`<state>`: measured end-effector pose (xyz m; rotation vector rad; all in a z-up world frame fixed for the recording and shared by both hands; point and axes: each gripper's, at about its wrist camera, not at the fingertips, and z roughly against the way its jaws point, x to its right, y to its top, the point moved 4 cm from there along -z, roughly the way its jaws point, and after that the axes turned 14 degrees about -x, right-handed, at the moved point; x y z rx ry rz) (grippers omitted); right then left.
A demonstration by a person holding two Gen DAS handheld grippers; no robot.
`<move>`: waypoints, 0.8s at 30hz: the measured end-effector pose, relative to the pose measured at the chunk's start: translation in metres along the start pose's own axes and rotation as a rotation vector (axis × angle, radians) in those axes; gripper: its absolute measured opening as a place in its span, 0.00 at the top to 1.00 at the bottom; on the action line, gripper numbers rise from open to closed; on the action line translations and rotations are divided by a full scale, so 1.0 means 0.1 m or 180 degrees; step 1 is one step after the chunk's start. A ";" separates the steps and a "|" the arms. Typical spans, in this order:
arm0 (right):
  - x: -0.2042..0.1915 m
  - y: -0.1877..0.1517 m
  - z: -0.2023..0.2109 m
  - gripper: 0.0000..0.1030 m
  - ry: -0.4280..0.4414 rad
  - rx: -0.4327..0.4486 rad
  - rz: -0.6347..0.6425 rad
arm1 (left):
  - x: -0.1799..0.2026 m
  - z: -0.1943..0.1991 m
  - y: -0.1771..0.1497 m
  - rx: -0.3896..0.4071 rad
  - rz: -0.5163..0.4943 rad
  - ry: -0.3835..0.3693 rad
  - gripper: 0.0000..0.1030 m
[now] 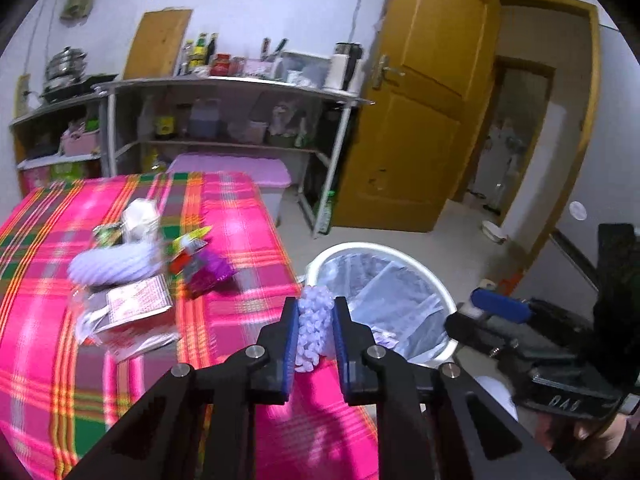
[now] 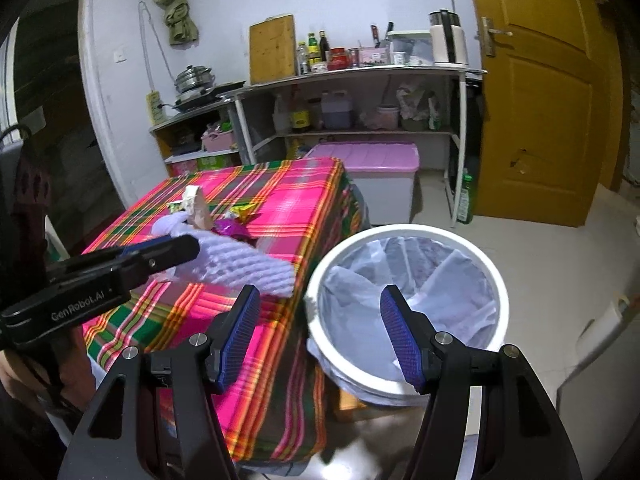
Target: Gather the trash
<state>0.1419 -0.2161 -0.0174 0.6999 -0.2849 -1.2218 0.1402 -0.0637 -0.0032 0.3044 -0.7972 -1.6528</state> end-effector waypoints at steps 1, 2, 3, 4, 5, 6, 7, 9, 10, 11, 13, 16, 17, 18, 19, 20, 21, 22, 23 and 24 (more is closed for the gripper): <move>0.04 -0.01 0.01 0.39 -0.0017 0.0006 -0.0023 | 0.05 -0.02 0.04 0.0015 -0.0041 -0.0028 0.84; 0.08 -0.02 0.02 0.39 -0.0040 0.0009 -0.0045 | 0.11 -0.04 0.07 0.0021 -0.0085 -0.0062 0.84; 0.11 -0.03 0.03 0.39 -0.0060 0.0009 -0.0067 | 0.17 -0.09 0.10 0.0013 -0.0132 -0.0094 0.84; 0.14 -0.03 0.03 0.39 -0.0071 0.0007 -0.0087 | 0.21 -0.14 0.12 -0.0010 -0.0167 -0.0119 0.84; 0.18 -0.03 0.04 0.39 -0.0080 0.0004 -0.0107 | 0.22 -0.19 0.13 -0.0039 -0.0180 -0.0136 0.84; 0.22 -0.04 0.04 0.39 -0.0099 -0.0002 -0.0135 | 0.25 -0.28 0.14 -0.0089 -0.0183 -0.0168 0.83; 0.25 -0.06 0.04 0.39 -0.0112 -0.0008 -0.0152 | 0.27 -0.34 0.14 -0.0121 -0.0183 -0.0187 0.82; 0.31 -0.08 0.03 0.39 -0.0132 -0.0025 -0.0191 | 0.28 -0.52 0.15 -0.0223 -0.0175 -0.0187 0.82; 0.34 -0.09 0.03 0.39 -0.0137 -0.0031 -0.0207 | 0.28 -0.56 0.14 -0.0249 -0.0175 -0.0193 0.82; 0.37 -0.09 0.03 0.39 -0.0143 -0.0039 -0.0228 | 0.29 -0.63 0.13 -0.0286 -0.0179 -0.0207 0.82; 0.41 -0.11 0.01 0.39 -0.0148 -0.0053 -0.0265 | 0.30 -0.72 0.12 -0.0336 -0.0183 -0.0195 0.81; 0.46 -0.12 -0.02 0.39 -0.0140 -0.0075 -0.0298 | 0.32 -0.82 0.11 -0.0382 -0.0196 -0.0195 0.80; 0.47 -0.13 -0.03 0.39 -0.0135 -0.0084 -0.0304 | 0.32 -0.85 0.11 -0.0395 -0.0201 -0.0196 0.79; 0.49 -0.13 -0.04 0.39 -0.0128 -0.0092 -0.0310 | 0.33 -0.88 0.11 -0.0411 -0.0209 -0.0188 0.75; 0.50 -0.14 -0.05 0.39 -0.0124 -0.0098 -0.0314 | 0.33 -0.91 0.11 -0.0421 -0.0214 -0.0185 0.69; 0.51 -0.14 -0.07 0.39 -0.0120 -0.0106 -0.0321 | 0.33 -0.93 0.11 -0.0435 -0.0216 -0.0192 0.65; 0.52 -0.15 -0.07 0.39 -0.0117 -0.0109 -0.0327 | 0.32 -0.94 0.11 -0.0446 -0.0208 -0.0208 0.58; 0.53 -0.16 -0.08 0.39 -0.0113 -0.0115 -0.0335 | 0.31 -0.95 0.10 -0.0448 -0.0202 -0.0216 0.56; 0.55 -0.16 -0.09 0.39 -0.0109 -0.0120 -0.0343 | 0.32 -0.96 0.10 -0.0447 -0.0208 -0.0214 0.56; 0.56 -0.16 -0.10 0.39 -0.0107 -0.0125 -0.0353 | 0.32 -0.97 0.10 -0.0451 -0.0218 -0.0198 0.56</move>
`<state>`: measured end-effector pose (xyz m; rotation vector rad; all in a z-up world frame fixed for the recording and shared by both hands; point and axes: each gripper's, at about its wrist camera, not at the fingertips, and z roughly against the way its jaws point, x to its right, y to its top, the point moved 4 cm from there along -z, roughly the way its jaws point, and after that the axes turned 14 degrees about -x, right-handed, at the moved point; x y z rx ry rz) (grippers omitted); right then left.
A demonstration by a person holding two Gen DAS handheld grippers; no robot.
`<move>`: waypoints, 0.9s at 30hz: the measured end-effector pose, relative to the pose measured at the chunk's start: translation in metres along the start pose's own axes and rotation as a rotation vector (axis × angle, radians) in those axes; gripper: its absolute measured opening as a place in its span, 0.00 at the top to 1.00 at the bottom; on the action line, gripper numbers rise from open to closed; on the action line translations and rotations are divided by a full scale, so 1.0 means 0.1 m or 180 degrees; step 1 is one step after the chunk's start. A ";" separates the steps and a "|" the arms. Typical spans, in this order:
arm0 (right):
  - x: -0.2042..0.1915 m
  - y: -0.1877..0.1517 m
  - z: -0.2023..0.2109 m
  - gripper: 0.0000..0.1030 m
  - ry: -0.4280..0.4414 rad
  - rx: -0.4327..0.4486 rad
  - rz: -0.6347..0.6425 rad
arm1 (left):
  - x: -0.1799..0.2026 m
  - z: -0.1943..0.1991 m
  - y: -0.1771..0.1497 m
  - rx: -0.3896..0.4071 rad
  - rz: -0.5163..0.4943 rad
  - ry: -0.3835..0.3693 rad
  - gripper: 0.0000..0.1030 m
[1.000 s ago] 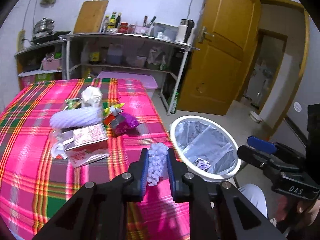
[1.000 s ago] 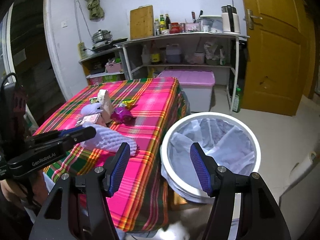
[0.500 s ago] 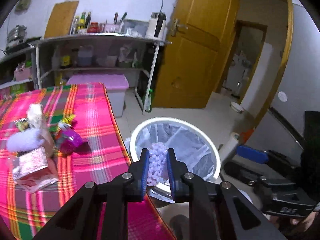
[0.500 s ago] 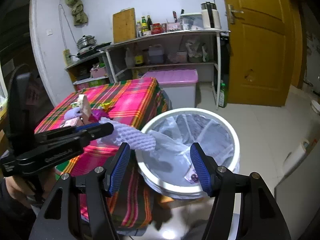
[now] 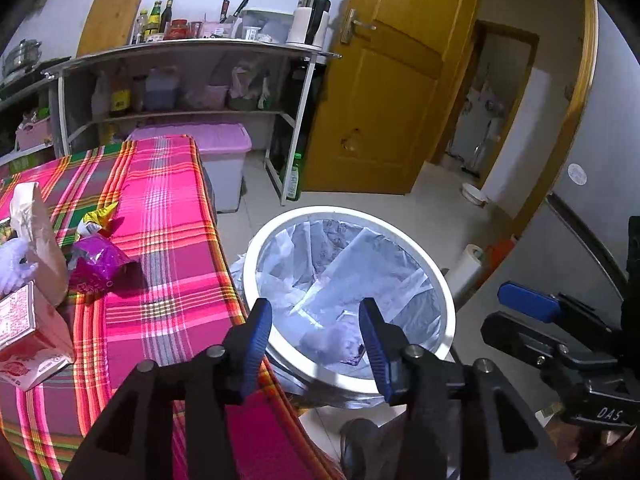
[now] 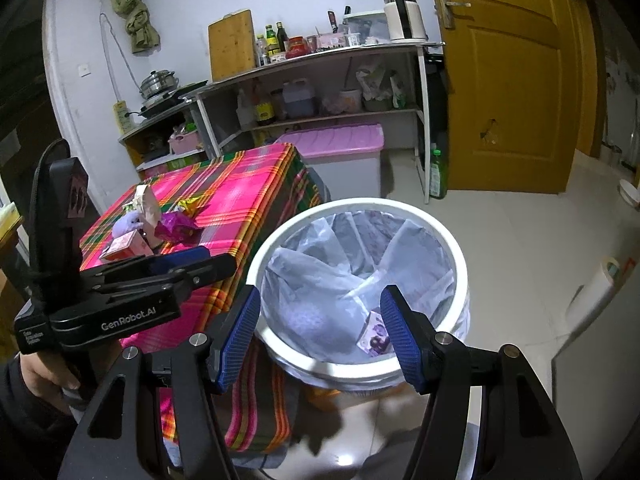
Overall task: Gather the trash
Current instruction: 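Open the left gripper to drop the foam sleeve into the bin, then grasp the clear plastic cup with the left gripper while the right grasps the purple snack bag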
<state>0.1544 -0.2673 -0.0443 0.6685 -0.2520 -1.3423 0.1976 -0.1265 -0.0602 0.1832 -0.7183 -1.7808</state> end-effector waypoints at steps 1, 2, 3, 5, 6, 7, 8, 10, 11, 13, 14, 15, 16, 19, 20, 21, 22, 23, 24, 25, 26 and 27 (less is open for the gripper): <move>0.01 0.00 -0.01 0.39 0.0002 -0.0002 -0.0006 | 0.00 -0.01 0.00 -0.0006 -0.0004 0.0012 0.56; 0.01 0.01 -0.01 0.39 0.0004 -0.0003 -0.0014 | 0.00 -0.01 0.00 -0.0016 -0.0005 0.0009 0.56; 0.01 0.01 -0.02 0.39 0.0008 -0.0003 -0.0017 | 0.00 -0.01 0.00 -0.0023 -0.0004 0.0001 0.56; 0.01 0.01 -0.02 0.39 0.0012 0.0001 -0.0014 | 0.01 0.00 -0.02 -0.0036 -0.0005 -0.0014 0.56; 0.01 0.01 -0.02 0.39 0.0016 0.0001 -0.0013 | 0.01 0.02 -0.03 -0.0034 -0.0004 -0.0016 0.56; 0.00 0.01 -0.03 0.39 0.0024 0.0002 -0.0007 | 0.01 0.04 -0.03 -0.0032 0.0001 -0.0019 0.56; -0.01 0.01 -0.03 0.39 0.0032 0.0006 0.0003 | 0.01 0.05 -0.04 -0.0026 0.0008 -0.0024 0.56; -0.04 0.01 -0.02 0.39 0.0046 0.0012 0.0017 | -0.01 0.10 -0.06 0.0003 0.0021 -0.0023 0.56; -0.06 0.01 -0.02 0.39 0.0060 0.0018 0.0024 | -0.01 0.13 -0.07 0.0008 0.0026 -0.0011 0.56; -0.10 0.01 -0.01 0.39 0.0087 0.0032 0.0045 | -0.04 0.18 -0.11 0.0016 0.0049 0.0012 0.56; -0.13 0.01 -0.01 0.39 0.0105 0.0040 0.0065 | -0.06 0.21 -0.13 0.0024 0.0058 0.0017 0.56; -0.16 0.02 0.00 0.39 0.0120 0.0050 0.0085 | -0.07 0.23 -0.15 0.0035 0.0060 0.0019 0.56; -0.18 0.02 0.00 0.39 0.0129 0.0057 0.0101 | -0.10 0.27 -0.17 0.0054 0.0067 0.0037 0.56; -0.29 0.02 -0.02 0.39 0.0186 0.0047 0.0166 | -0.19 0.39 -0.25 0.0118 0.0133 0.0118 0.56; -0.34 0.02 -0.03 0.38 0.0205 0.0041 0.0199 | -0.22 0.43 -0.27 0.0132 0.0159 0.0144 0.56; -0.39 0.02 -0.04 0.38 0.0229 0.0026 0.0238 | -0.25 0.46 -0.29 0.0148 0.0187 0.0172 0.56; -0.43 0.02 -0.06 0.38 0.0248 0.0008 0.0270 | -0.30 0.51 -0.32 0.0164 0.0228 0.0206 0.56; -0.49 0.01 -0.07 0.38 0.0269 -0.0017 0.0309 | -0.35 0.54 -0.35 0.0174 0.0263 0.0236 0.56; -0.55 0.01 -0.09 0.38 0.0289 -0.0036 0.0347 | -0.40 0.58 -0.37 0.0187 0.0296 0.0267 0.56; -0.59 0.00 -0.10 0.39 0.0305 -0.0049 0.0377 | -0.43 0.61 -0.40 0.0198 0.0320 0.0288 0.56; -0.64 0.00 -0.12 0.38 0.0326 -0.0064 0.0412 | -0.48 0.66 -0.43 0.0218 0.0364 0.0322 0.56; -0.69 0.00 -0.14 0.38 0.0349 -0.0084 0.0449 | -0.52 0.69 -0.45 0.0229 0.0391 0.0339 0.56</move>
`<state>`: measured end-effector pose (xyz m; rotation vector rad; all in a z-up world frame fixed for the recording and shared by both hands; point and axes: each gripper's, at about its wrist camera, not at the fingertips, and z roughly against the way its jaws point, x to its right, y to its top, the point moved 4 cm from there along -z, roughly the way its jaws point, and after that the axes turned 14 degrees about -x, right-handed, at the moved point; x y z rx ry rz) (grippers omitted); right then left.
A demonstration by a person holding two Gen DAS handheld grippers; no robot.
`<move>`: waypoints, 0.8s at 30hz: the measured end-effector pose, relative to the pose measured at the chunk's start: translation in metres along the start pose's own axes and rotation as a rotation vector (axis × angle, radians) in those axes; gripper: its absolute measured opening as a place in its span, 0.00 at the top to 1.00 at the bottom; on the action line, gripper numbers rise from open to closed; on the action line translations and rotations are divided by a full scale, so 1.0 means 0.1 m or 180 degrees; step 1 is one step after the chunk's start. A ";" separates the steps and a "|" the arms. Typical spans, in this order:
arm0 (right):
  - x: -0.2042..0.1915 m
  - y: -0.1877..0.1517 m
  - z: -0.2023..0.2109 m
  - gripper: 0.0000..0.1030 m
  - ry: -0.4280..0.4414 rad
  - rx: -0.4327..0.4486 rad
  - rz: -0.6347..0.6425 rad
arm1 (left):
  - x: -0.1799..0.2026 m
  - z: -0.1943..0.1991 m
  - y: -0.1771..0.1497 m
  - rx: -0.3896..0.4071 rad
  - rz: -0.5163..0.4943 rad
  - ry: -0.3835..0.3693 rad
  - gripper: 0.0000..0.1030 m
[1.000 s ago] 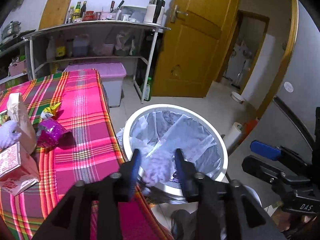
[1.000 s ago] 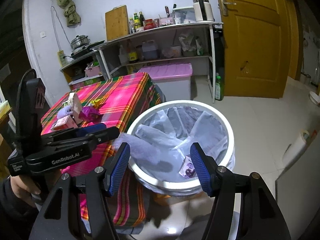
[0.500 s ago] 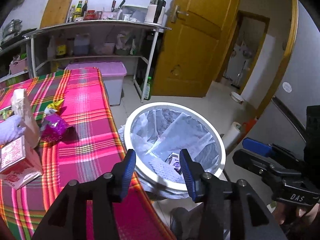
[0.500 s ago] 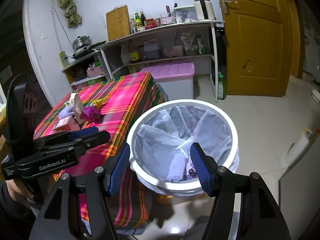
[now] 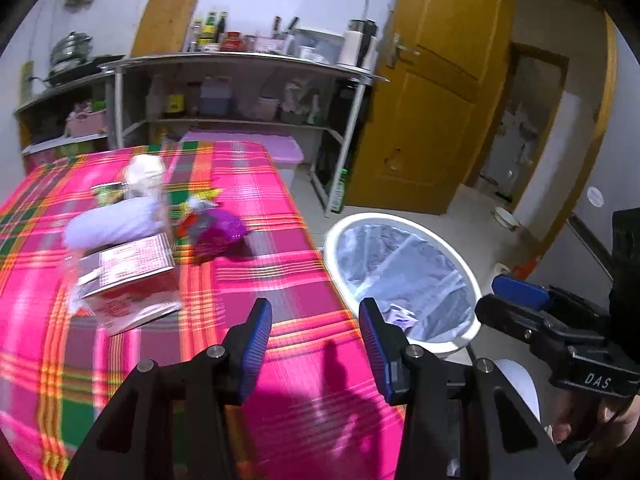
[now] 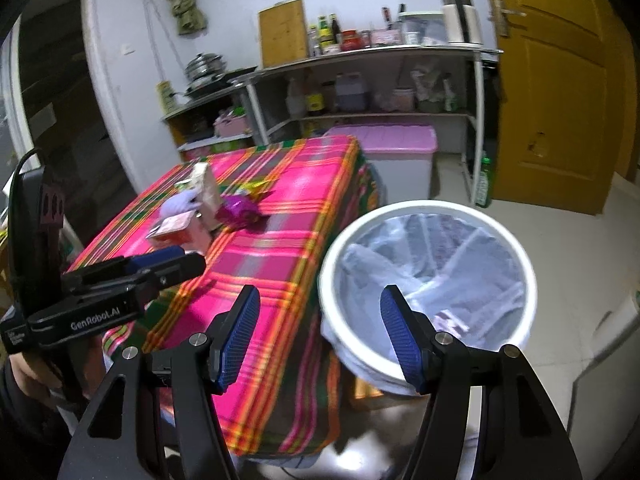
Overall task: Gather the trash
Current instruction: 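Grasp the clear plastic cup with the left gripper while the right grasps the purple snack bag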
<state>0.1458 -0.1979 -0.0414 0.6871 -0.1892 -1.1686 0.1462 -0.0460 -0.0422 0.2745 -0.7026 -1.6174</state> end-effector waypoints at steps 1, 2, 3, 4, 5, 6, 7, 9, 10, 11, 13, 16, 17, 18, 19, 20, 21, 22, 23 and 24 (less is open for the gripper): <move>-0.04 0.01 -0.03 0.38 0.0020 -0.0019 0.0029 | -0.05 0.04 -0.02 0.0014 0.0039 0.0021 0.56; -0.09 0.02 -0.05 0.38 0.0042 -0.0036 0.0056 | -0.11 0.07 -0.04 0.0029 0.0084 0.0046 0.56; -0.12 0.03 -0.07 0.38 0.0059 -0.0047 0.0078 | -0.17 0.10 -0.06 0.0040 0.0121 0.0067 0.56; -0.15 0.04 -0.09 0.38 0.0074 -0.0058 0.0101 | -0.22 0.13 -0.08 0.0053 0.0165 0.0092 0.56; -0.18 0.05 -0.10 0.38 0.0084 -0.0066 0.0121 | -0.29 0.17 -0.10 0.0071 0.0212 0.0125 0.56; -0.21 0.07 -0.12 0.38 0.0094 -0.0073 0.0144 | -0.35 0.21 -0.11 0.0090 0.0255 0.0153 0.56; -0.25 0.08 -0.14 0.38 0.0104 -0.0075 0.0167 | -0.40 0.24 -0.12 0.0107 0.0292 0.0180 0.56; -0.30 0.12 -0.17 0.38 0.0120 -0.0079 0.0202 | -0.52 0.30 -0.15 0.0141 0.0373 0.0244 0.56; -0.32 0.14 -0.18 0.38 0.0126 -0.0087 0.0212 | -0.56 0.32 -0.15 0.0154 0.0399 0.0268 0.56; -0.34 0.16 -0.21 0.38 0.0130 -0.0101 0.0221 | -0.62 0.36 -0.16 0.0174 0.0445 0.0306 0.56; -0.37 0.20 -0.24 0.38 0.0138 -0.0121 0.0241 | -0.75 0.40 -0.15 0.0198 0.0528 0.0377 0.56; -0.43 0.27 -0.31 0.39 0.0135 -0.0139 0.0293 | -0.91 0.46 -0.15 0.0242 0.0637 0.0461 0.56; -0.44 0.28 -0.32 0.39 0.0138 -0.0145 0.0307 | -0.98 0.48 -0.14 0.0258 0.0674 0.0491 0.56; -0.46 0.31 -0.36 0.39 0.0144 -0.0161 0.0320 | -1.03 0.49 -0.13 0.0267 0.0709 0.0514 0.56; -0.47 0.33 -0.38 0.39 0.0151 -0.0173 0.0325 | -1.10 0.51 -0.13 0.0272 0.0751 0.0535 0.56; -0.48 0.35 -0.41 0.39 0.0160 -0.0185 0.0329 | -1.17 0.51 -0.13 0.0274 0.0795 0.0557 0.56; -0.50 0.38 -0.44 0.39 0.0171 -0.0199 0.0336 | -1.24 0.52 -0.12 0.0274 0.0837 0.0587 0.56; -0.51 0.40 -0.46 0.39 0.0174 -0.0206 0.0343 | -1.29 0.52 -0.10 0.0272 0.0867 0.0609 0.56; -0.52 0.42 -0.48 0.39 0.0176 -0.0215 0.0352 | -1.34 0.51 -0.09 0.0271 0.0893 0.0622 0.56; -0.54 0.46 -0.51 0.38 0.0187 -0.0221 0.0365 | -1.40 0.50 -0.08 0.0268 0.0933 0.0637 0.56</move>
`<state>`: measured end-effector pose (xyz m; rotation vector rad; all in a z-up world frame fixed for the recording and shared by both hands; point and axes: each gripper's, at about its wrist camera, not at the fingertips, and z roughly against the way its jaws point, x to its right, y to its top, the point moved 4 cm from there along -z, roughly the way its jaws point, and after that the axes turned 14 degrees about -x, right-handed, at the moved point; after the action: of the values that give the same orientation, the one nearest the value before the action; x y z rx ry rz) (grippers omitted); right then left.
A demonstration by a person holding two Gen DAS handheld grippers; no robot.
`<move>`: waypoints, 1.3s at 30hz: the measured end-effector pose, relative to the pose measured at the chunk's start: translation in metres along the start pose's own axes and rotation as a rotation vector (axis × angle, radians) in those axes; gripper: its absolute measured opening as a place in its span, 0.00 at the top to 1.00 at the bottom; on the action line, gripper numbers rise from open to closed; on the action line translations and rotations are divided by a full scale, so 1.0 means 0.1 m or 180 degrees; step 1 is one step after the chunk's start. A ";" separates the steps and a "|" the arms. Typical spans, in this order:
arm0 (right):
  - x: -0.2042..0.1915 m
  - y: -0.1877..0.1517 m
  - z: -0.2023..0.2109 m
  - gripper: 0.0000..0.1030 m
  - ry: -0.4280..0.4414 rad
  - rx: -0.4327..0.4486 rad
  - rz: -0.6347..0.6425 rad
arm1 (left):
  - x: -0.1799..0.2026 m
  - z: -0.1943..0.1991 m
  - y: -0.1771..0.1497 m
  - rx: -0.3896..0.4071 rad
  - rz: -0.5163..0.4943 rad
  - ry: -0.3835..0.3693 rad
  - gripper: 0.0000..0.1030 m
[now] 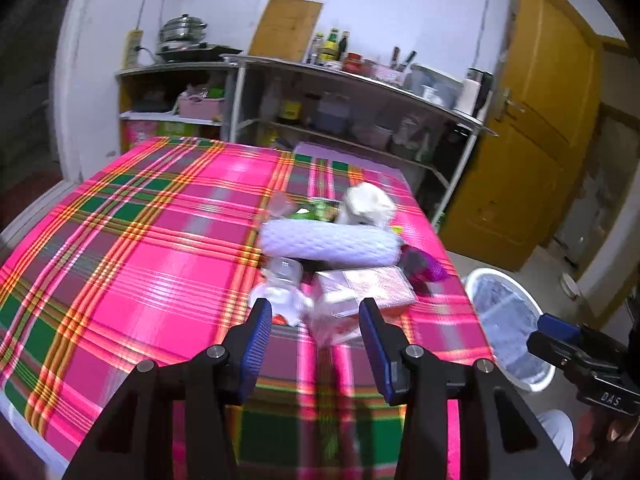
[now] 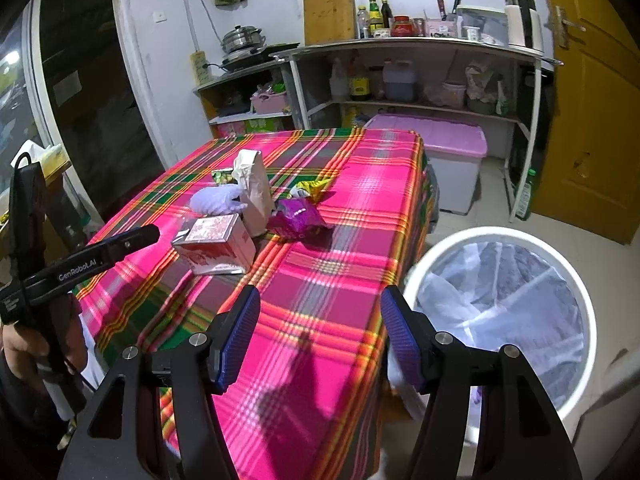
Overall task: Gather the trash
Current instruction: 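Grasp the clear plastic cup with the left gripper while the right grasps the purple snack bag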
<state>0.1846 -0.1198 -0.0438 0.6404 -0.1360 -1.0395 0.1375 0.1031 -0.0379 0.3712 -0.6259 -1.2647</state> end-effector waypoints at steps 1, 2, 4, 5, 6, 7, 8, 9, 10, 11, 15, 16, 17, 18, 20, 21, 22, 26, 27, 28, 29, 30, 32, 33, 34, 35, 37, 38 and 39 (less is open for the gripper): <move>-0.01 0.03 -0.02 0.39 0.0008 -0.0005 0.0009 | -0.03 -0.01 0.02 -0.0001 0.0021 0.0010 0.56; -0.02 0.05 -0.05 0.39 0.0007 -0.0015 0.0014 | -0.07 -0.04 0.04 0.0001 0.0045 0.0022 0.56; -0.03 0.13 -0.11 0.38 0.0013 -0.0031 0.0021 | -0.13 -0.09 0.09 -0.0010 0.0086 0.0046 0.56; -0.04 0.17 -0.14 0.39 0.0020 -0.0035 0.0024 | -0.16 -0.12 0.11 -0.0021 0.0110 0.0052 0.56; -0.04 0.21 -0.17 0.39 0.0029 -0.0042 0.0026 | -0.19 -0.14 0.13 -0.0027 0.0123 0.0053 0.56; -0.04 0.24 -0.20 0.38 0.0035 -0.0051 0.0025 | -0.20 -0.17 0.16 -0.0037 0.0132 0.0056 0.56; -0.04 0.27 -0.24 0.38 0.0047 -0.0062 0.0021 | -0.21 -0.21 0.18 -0.0048 0.0137 0.0053 0.56; -0.05 0.32 -0.29 0.38 0.0076 -0.0079 0.0014 | -0.21 -0.24 0.20 -0.0058 0.0135 0.0044 0.56; -0.05 0.35 -0.32 0.39 0.0096 -0.0097 0.0008 | -0.21 -0.28 0.23 -0.0077 0.0126 0.0030 0.56; -0.05 0.39 -0.36 0.39 0.0115 -0.0116 0.0004 | -0.21 -0.32 0.25 -0.0101 0.0121 0.0018 0.56; -0.06 0.54 -0.52 0.39 0.0191 -0.0173 -0.0013 | -0.23 -0.46 0.31 -0.0168 0.0154 -0.0023 0.56; -0.06 0.58 -0.55 0.39 0.0222 -0.0180 -0.0024 | -0.24 -0.47 0.32 -0.0174 0.0163 -0.0034 0.56; -0.05 0.61 -0.58 0.38 0.0261 -0.0191 -0.0040 | -0.24 -0.48 0.33 -0.0175 0.0166 -0.0046 0.56; -0.03 0.65 -0.62 0.39 0.0308 -0.0208 -0.0057 | -0.24 -0.50 0.34 -0.0175 0.0166 -0.0055 0.56; -0.01 0.71 -0.69 0.38 0.0354 -0.0243 -0.0037 | -0.24 -0.53 0.35 -0.0195 0.0150 -0.0059 0.56; -0.02 0.73 -0.72 0.39 0.0347 -0.0260 0.0025 | -0.23 -0.54 0.35 -0.0207 0.0140 -0.0056 0.56; -0.03 0.73 -0.74 0.39 0.0340 -0.0272 0.0077 | -0.23 -0.56 0.36 -0.0218 0.0130 -0.0053 0.56; -0.08 0.70 -0.83 0.39 0.0248 -0.0374 0.0403 | -0.25 -0.60 0.36 -0.0254 0.0120 -0.0068 0.56; -0.10 0.69 -0.85 0.39 0.0212 -0.0401 0.0501 | -0.25 -0.61 0.37 -0.0253 0.0118 -0.0066 0.56; -0.12 0.67 -0.87 0.39 0.0182 -0.0428 0.0604 | -0.25 -0.61 0.37 -0.0250 0.0115 -0.0069 0.56; -0.15 0.66 -0.89 0.39 0.0153 -0.0444 0.0683 | -0.24 -0.61 0.37 -0.0251 0.0111 -0.0072 0.56; -0.18 0.64 -0.91 0.39 0.0117 -0.0456 0.0764 | -0.25 -0.62 0.37 -0.0252 0.0110 -0.0076 0.56; -0.21 0.64 -0.96 0.39 0.0042 -0.0470 0.0870 | -0.24 -0.64 0.38 -0.0254 0.0097 -0.0083 0.56; -0.23 0.64 -0.99 0.39 -0.0005 -0.0472 0.0916 | -0.24 -0.65 0.38 -0.0253 0.0094 -0.0081 0.56; -0.22 0.65 -1.01 0.39 -0.0030 -0.0470 0.0945 | -0.24 -0.65 0.38 -0.0252 0.0092 -0.0077 0.57; -0.22 0.66 -1.02 0.39 -0.0054 -0.0461 0.0982 | -0.24 -0.66 0.38 -0.0260 0.0089 -0.0067 0.58; -0.24 0.68 -1.05 0.39 -0.0105 -0.0447 0.1048 | -0.24 -0.70 0.37 -0.0316 0.0084 -0.0044 0.66; -0.24 0.69 -1.07 0.39 -0.0121 -0.0453 0.1062 | -0.24 -0.72 0.37 -0.0339 0.0089 -0.0041 0.67; -0.24 0.71 -1.09 0.39 -0.0118 -0.0462 0.1057 | -0.25 -0.73 0.36 -0.0360 0.0096 -0.0043 0.70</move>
<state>0.2693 -0.0291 -0.0884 0.4483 -0.1906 -0.7331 0.2065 0.1317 -0.0796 0.2590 -0.5667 -1.2686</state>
